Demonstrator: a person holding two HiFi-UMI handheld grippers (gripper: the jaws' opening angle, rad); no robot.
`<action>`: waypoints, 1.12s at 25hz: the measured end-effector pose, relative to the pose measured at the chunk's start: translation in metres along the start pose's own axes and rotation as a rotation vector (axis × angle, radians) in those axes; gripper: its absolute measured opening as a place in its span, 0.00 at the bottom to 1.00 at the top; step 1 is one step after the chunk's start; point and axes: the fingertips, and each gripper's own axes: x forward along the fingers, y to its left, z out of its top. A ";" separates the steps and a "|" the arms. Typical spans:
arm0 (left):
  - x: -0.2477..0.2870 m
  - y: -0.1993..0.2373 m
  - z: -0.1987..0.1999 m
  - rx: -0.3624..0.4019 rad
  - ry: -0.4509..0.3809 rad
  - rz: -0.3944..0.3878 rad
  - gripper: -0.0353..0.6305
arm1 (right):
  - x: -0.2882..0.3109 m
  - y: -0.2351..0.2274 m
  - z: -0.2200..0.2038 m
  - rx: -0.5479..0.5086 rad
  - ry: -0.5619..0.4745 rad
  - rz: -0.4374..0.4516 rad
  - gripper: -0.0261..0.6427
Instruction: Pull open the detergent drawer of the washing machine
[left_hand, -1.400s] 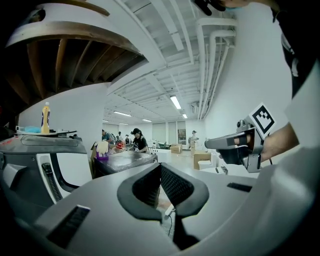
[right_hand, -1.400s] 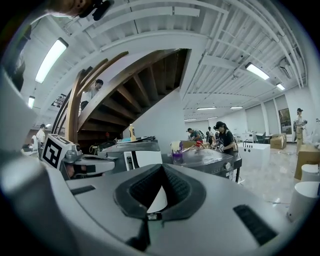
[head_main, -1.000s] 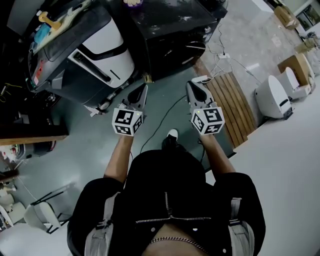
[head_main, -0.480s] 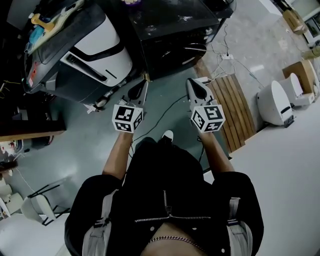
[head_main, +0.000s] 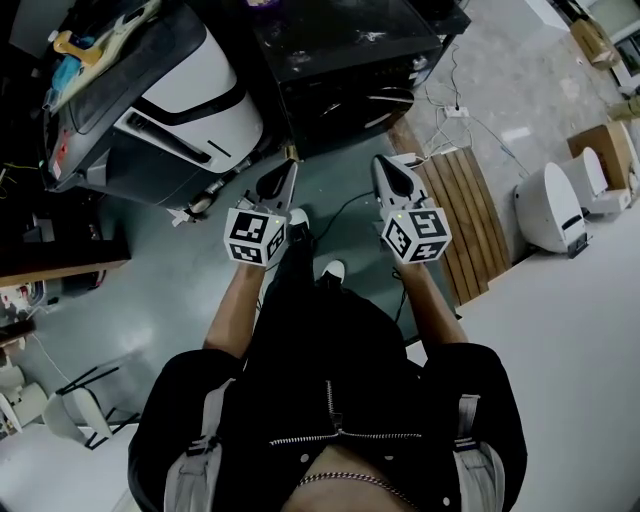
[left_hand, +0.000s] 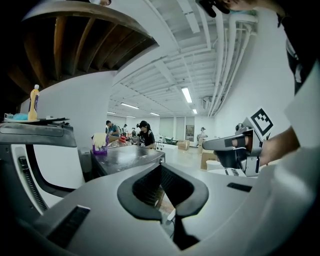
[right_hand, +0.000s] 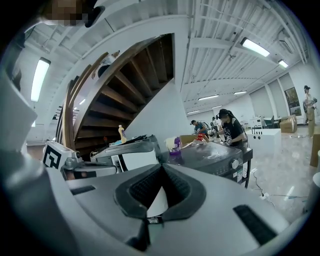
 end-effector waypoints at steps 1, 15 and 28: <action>0.004 0.003 -0.001 -0.002 -0.001 -0.002 0.08 | 0.004 -0.002 0.001 0.001 0.000 -0.003 0.05; 0.096 0.081 0.012 -0.007 0.012 -0.071 0.08 | 0.111 -0.035 0.034 0.030 -0.003 -0.037 0.05; 0.165 0.141 0.025 0.015 0.014 -0.193 0.08 | 0.191 -0.042 0.045 0.152 -0.037 -0.043 0.05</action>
